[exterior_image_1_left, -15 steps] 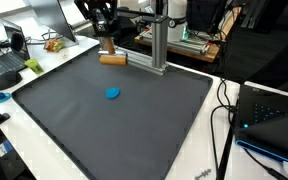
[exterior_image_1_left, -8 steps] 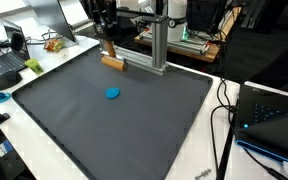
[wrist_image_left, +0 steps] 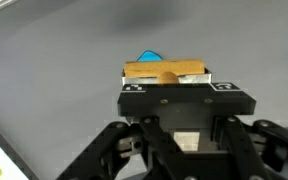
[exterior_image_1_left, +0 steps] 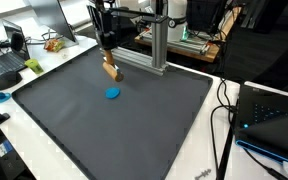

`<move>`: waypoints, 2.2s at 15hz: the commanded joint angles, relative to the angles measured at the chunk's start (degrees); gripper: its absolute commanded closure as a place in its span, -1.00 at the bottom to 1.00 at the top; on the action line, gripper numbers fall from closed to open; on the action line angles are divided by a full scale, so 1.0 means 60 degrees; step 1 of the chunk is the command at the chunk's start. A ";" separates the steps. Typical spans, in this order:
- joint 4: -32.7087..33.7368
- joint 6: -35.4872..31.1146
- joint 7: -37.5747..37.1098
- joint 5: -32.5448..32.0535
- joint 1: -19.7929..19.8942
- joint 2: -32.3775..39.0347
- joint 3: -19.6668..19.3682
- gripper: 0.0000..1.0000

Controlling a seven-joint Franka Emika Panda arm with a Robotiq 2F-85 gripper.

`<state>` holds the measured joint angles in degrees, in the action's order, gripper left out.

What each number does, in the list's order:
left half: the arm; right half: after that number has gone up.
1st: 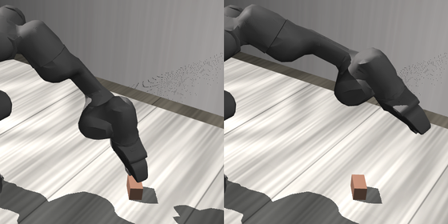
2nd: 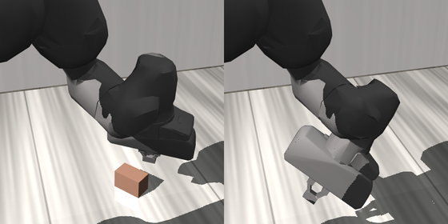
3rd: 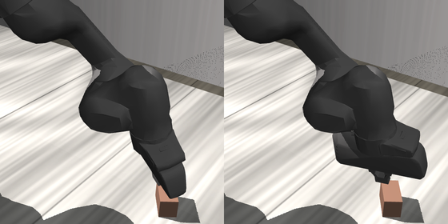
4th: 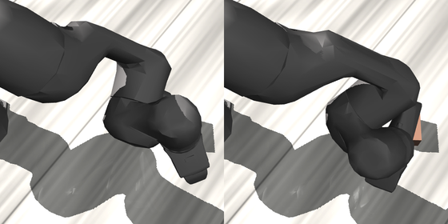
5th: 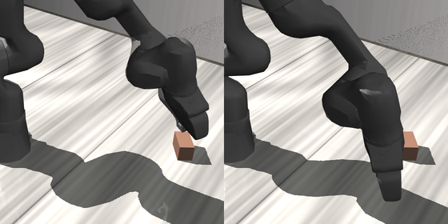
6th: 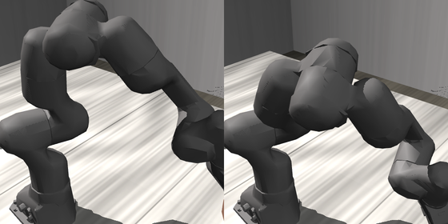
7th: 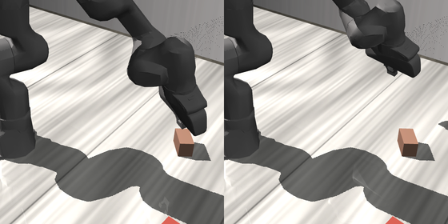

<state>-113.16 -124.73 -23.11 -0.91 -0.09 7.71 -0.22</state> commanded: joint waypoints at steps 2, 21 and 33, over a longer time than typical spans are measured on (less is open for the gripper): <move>-0.0007 0.0022 -0.0552 -0.0146 -0.0252 0.0106 -0.0061 0.56; -0.0369 -0.1507 -0.3532 -0.1053 -0.0570 0.0986 -0.0731 0.56; -0.0198 -0.1735 -0.5240 -0.1142 -0.0775 0.1429 -0.0697 0.56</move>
<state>-114.88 -134.17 -52.42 -7.18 -4.27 15.60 -3.75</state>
